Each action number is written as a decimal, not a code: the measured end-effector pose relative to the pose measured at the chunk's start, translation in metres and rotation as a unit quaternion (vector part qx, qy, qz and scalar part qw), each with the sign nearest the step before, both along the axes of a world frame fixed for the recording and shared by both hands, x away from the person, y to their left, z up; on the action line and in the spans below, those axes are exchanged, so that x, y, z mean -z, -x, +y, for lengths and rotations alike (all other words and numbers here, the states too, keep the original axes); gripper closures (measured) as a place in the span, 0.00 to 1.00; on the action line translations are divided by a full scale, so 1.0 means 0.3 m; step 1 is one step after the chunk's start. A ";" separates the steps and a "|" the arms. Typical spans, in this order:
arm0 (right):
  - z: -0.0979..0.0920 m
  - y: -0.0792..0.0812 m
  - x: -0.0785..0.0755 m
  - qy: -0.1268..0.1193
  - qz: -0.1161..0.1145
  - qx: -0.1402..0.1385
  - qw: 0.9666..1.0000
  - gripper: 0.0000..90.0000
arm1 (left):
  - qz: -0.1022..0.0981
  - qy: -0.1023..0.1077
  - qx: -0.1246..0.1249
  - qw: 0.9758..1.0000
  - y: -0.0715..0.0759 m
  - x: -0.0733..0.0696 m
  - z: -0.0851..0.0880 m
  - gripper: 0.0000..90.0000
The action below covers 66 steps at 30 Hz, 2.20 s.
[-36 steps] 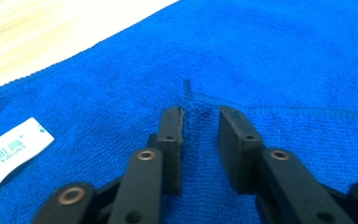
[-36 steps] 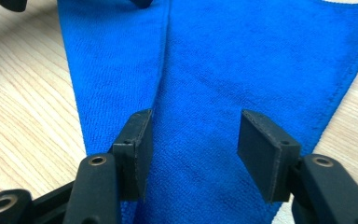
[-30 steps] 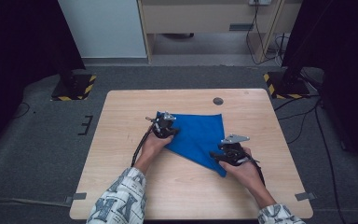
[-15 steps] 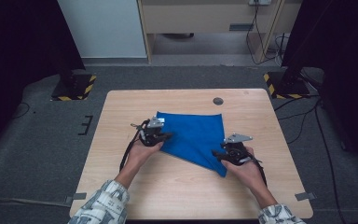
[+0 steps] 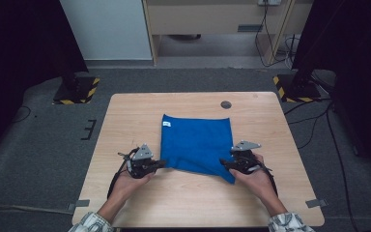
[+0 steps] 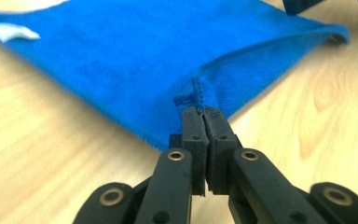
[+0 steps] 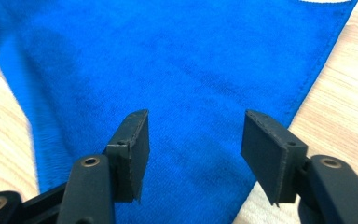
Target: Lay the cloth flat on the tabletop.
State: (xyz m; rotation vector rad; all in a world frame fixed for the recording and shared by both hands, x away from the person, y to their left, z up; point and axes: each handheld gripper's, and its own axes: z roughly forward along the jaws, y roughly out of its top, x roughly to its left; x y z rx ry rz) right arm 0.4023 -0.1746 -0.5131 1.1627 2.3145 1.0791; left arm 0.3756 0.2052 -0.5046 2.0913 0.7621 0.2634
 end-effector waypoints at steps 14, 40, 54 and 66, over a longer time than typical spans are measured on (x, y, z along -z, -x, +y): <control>0.014 0.007 0.016 0.010 0.006 -0.001 1.000 0.39 | 0.000 -0.023 0.009 1.000 0.067 0.043 0.063 0.70; 0.265 -0.029 -0.002 -0.006 0.006 -0.056 0.998 0.23 | 0.000 0.006 -0.055 0.998 -0.058 -0.024 0.148 0.29; 0.376 -0.056 -0.006 -0.009 0.011 -0.075 0.997 0.14 | 0.028 0.000 -0.078 0.997 -0.204 -0.027 0.102 0.11; 0.444 -0.057 -0.022 -0.010 0.005 -0.092 0.996 0.15 | 0.026 0.002 -0.084 0.996 -0.277 -0.069 0.074 0.07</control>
